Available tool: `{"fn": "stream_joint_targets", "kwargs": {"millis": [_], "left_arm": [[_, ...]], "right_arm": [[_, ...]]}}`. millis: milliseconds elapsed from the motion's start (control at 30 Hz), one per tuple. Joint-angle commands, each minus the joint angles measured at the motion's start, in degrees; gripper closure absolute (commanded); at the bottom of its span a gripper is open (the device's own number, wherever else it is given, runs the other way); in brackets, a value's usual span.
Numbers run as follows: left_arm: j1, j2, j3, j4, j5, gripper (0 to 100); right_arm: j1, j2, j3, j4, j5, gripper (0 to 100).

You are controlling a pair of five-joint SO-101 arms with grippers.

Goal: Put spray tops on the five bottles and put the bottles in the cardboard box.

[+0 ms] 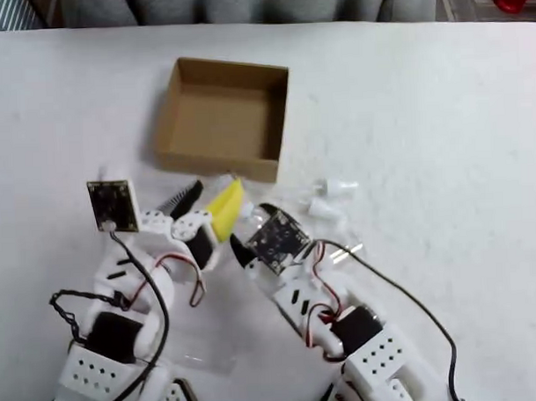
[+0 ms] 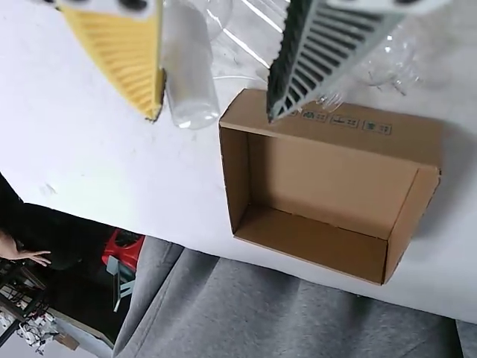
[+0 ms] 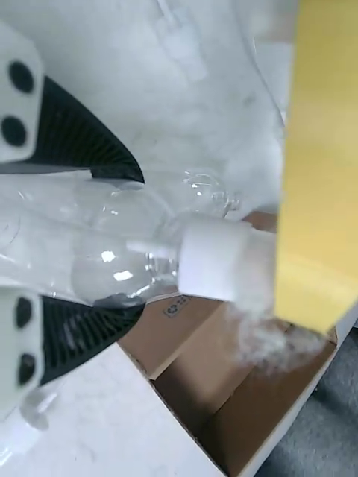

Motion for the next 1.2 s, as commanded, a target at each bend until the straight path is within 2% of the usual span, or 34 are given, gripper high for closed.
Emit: {"fn": "stream_joint_targets", "kwargs": {"millis": [0, 133, 333, 467, 533, 600, 733, 833, 1000, 1167], "left_arm": [[0.13, -1.98, -1.49, -1.93, 2.55, 78], [-3.56, -8.75, -2.55, -1.93, 7.74, 78], [-13.14, -22.64, 0.7, -1.58, 12.22, 78], [-14.11, -23.25, 4.22, -3.87, 12.4, 78], [-14.02, -21.23, 4.31, -4.57, 12.4, 79], [-13.05, -18.42, 3.69, -4.92, 12.22, 85], [-10.59, -11.65, 2.37, -6.86, 7.3, 99], [-7.78, -8.22, 2.46, -6.95, 5.89, 96], [-2.59, -7.43, 2.81, -4.75, 5.27, 98], [6.37, -7.43, 4.22, -1.58, -2.81, 98]], "right_arm": [[-1.1, 0.31, -3.43, -1.8, 0.53, 98.2], [-1.8, 0.31, -3.43, -1.71, 0.53, 98.2], [-1.19, 0.13, -3.16, -2.07, 0.53, 98.2], [2.33, 0.22, -4.66, -2.15, 0.26, 98.2], [4.09, 0.31, -6.07, -1.71, -3.43, 98.2], [5.32, 0.31, -7.38, -1.63, -7.47, 98.2], [6.9, 0.31, -9.76, -1.63, -8.09, 98.2], [8.75, 0.4, -12.48, -2.24, -8.44, 98.2], [10.42, 0.84, -14.42, -7.69, -8.44, 98.2], [10.77, 7.96, -15.56, -17.1, -8.35, 98.2]]}}
